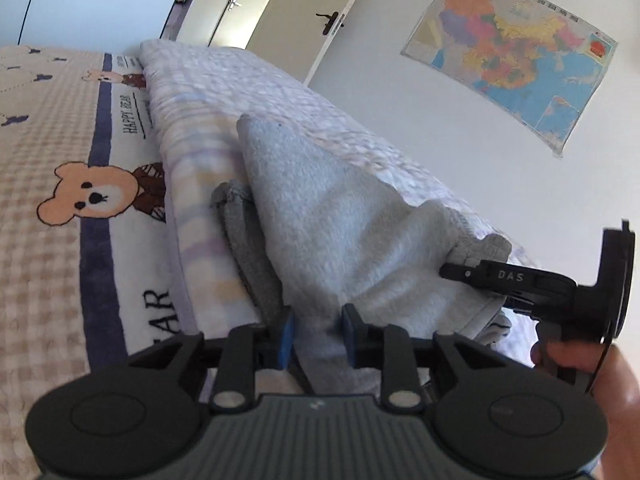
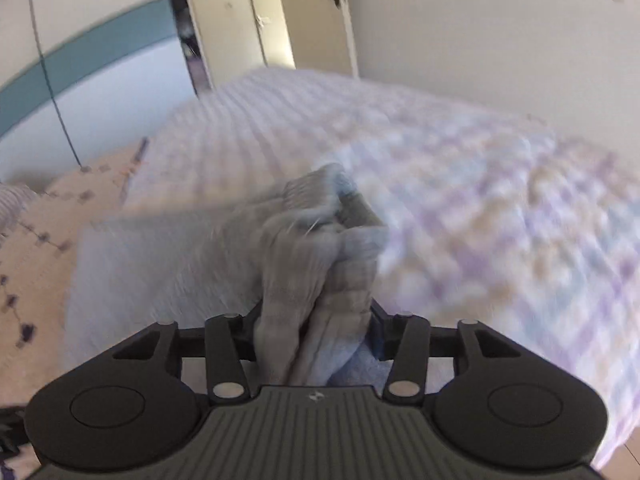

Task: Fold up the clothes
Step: 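Carry the folded sweatpants onto the lilac quilt with both grippers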

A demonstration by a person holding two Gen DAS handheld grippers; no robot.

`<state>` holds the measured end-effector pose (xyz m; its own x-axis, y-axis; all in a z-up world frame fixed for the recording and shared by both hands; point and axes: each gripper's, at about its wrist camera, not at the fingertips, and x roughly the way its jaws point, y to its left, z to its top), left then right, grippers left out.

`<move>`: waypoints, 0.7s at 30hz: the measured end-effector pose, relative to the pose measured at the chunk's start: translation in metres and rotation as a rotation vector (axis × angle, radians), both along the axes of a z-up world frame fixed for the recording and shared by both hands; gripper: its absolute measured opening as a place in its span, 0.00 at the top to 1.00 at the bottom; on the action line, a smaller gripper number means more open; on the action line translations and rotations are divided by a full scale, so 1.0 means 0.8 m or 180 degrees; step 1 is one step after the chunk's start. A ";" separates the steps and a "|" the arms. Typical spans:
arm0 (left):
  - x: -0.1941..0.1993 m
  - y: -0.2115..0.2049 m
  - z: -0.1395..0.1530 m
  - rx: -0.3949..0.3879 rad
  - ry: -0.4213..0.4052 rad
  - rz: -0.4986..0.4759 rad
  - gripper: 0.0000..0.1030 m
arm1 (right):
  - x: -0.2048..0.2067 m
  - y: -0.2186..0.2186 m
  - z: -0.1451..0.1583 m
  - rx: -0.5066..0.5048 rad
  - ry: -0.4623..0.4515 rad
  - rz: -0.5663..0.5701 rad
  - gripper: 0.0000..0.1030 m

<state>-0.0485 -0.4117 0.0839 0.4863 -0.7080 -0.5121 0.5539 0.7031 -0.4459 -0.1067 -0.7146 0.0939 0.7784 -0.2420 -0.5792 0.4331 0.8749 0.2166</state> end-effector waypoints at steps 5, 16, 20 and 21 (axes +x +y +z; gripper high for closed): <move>0.019 0.048 0.015 -0.0061 0.0038 0.0170 0.59 | -0.024 -0.002 -0.002 0.0204 -0.0423 -0.0298 0.42; -0.013 0.130 0.079 0.1274 -0.0808 0.0626 0.43 | -0.058 0.106 0.075 -0.0594 -0.0622 -0.0056 0.26; -0.040 0.182 0.126 0.1608 -0.1266 0.0821 0.42 | -0.072 0.159 0.081 -0.0605 -0.0625 0.0222 0.25; -0.047 0.200 0.139 0.1666 -0.1368 0.0878 0.42 | -0.078 0.172 0.083 -0.0584 -0.0645 0.0289 0.25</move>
<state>-0.0859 -0.2515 0.1952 0.8457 -0.2455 -0.4738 0.3765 0.9038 0.2037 -0.1692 -0.5767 0.1602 0.8971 -0.2523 -0.3627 0.3151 0.9407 0.1252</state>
